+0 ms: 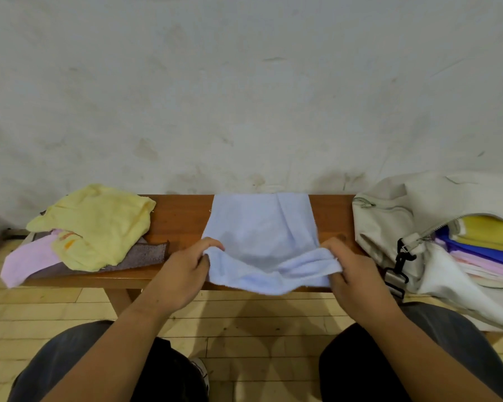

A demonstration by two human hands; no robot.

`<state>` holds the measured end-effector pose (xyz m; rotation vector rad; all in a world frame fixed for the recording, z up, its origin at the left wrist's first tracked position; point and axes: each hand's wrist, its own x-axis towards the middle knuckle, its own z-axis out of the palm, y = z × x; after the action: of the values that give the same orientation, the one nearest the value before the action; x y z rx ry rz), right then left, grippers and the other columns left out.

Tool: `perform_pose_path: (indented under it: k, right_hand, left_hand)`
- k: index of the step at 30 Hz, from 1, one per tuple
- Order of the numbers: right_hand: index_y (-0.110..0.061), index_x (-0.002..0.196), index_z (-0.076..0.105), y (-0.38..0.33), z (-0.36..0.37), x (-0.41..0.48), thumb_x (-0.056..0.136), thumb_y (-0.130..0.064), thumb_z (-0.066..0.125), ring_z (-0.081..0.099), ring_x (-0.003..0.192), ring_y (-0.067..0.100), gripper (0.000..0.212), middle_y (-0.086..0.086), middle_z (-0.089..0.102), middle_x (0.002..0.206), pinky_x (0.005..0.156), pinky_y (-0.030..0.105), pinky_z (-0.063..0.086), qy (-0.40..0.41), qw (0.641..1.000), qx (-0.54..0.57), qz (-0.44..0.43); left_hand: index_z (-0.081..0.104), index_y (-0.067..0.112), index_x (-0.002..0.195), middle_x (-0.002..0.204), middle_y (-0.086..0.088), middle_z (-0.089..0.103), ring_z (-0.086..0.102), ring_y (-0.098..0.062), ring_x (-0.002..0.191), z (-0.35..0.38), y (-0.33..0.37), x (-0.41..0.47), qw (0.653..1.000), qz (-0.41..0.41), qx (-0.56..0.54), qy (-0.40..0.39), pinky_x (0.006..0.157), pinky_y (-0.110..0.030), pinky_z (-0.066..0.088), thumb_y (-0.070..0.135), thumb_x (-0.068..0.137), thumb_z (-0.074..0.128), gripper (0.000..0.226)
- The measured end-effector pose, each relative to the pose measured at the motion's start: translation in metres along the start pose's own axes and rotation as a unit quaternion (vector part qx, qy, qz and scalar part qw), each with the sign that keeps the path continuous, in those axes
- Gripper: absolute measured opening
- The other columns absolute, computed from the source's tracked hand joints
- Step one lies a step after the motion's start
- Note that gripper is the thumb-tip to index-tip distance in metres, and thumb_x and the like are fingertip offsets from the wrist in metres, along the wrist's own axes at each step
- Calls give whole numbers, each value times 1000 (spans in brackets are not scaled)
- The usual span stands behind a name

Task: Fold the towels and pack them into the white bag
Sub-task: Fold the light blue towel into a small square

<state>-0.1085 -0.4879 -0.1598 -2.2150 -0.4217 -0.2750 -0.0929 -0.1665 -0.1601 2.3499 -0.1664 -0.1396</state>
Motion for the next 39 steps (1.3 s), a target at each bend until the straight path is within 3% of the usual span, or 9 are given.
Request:
perform_pose_path:
  k: [4, 6, 8, 11, 17, 23, 27, 32, 39]
  right_hand:
    - [-51, 88, 49, 17, 21, -2, 90, -21, 44, 48, 56, 8, 31, -14, 53, 64, 51, 21, 35, -118, 991, -59, 31]
    - [-56, 121, 55, 23, 26, -5, 99, -30, 48, 57, 68, 7, 35, -16, 65, 82, 60, 21, 45, -159, 978, -86, 100]
    - [-43, 151, 39, 25, 29, -8, 102, -43, 50, 59, 74, 11, 51, -6, 67, 93, 67, 25, 49, -186, 959, -129, 172]
    - [-34, 161, 15, 25, 33, -10, 100, -57, 44, 59, 80, 20, 71, 7, 69, 109, 68, 32, 49, -176, 932, -220, 229]
    - [-7, 160, 0, 32, 29, -4, 95, -63, 50, 60, 118, 33, 100, 18, 55, 139, 94, 39, 50, -126, 894, -184, 388]
    - [-22, 128, 57, 23, 11, 19, 94, -54, 51, 67, 98, 26, 48, 3, 68, 110, 79, 37, 55, -73, 938, -268, 207]
    - [-23, 65, 46, 54, 7, 53, 96, -34, 46, 47, 62, 19, 33, -4, 43, 70, 63, 35, 37, -116, 953, -255, 119]
    - [-10, 116, 64, 82, 29, 86, 102, -26, 54, 17, 154, 32, 23, 15, 22, 165, 123, 41, 23, -210, 943, -255, 31]
    - [-29, 134, 52, 97, 51, 121, 107, -37, 39, -14, 156, 18, 31, -4, -10, 170, 126, 42, -2, -257, 943, -201, 69]
  left_hand:
    - [30, 42, 151, 67, 4, 61, 48, -11, 50, 19, -9, 2, 983, -4, 156, -94, 46, -19, 35, 24, 108, 35, 48]
    - [18, 27, 159, 93, -4, 71, 42, -10, 54, 25, -12, 6, 955, -18, 274, -108, 49, -16, 34, 32, 107, 24, 53]
    - [19, 18, 158, 120, -6, 69, 40, -9, 55, 29, -16, 10, 928, -28, 362, -86, 58, -26, 49, 45, 96, 2, 69]
    - [12, 19, 159, 98, -3, 69, 54, -17, 63, 35, -6, 11, 920, -101, 371, -67, 62, -33, 54, 43, 103, 24, 62]
    - [53, 11, 133, 122, -8, 58, 66, -28, 93, 37, -2, 21, 849, -96, 508, -110, 61, -32, 40, 17, 103, 26, 41]
    - [62, 31, 113, 101, 2, 51, 56, -21, 94, 23, 24, 28, 877, -46, 474, 62, 62, -31, 39, 41, 97, 19, 47]
    - [47, 38, 146, 158, -3, 31, 32, -25, 142, 25, 27, 69, 922, 64, 381, 26, 105, -42, 38, 43, 103, 38, 44]
    - [-2, 41, 159, 167, 1, -20, -13, -20, 155, 34, -8, 124, 904, 102, 403, -103, 126, -42, 6, 52, 105, 24, 61]
    - [-21, 50, 149, 164, 7, -26, -25, -16, 151, 58, -29, 143, 942, 37, 320, -95, 124, -41, -10, 70, 79, -10, 75]
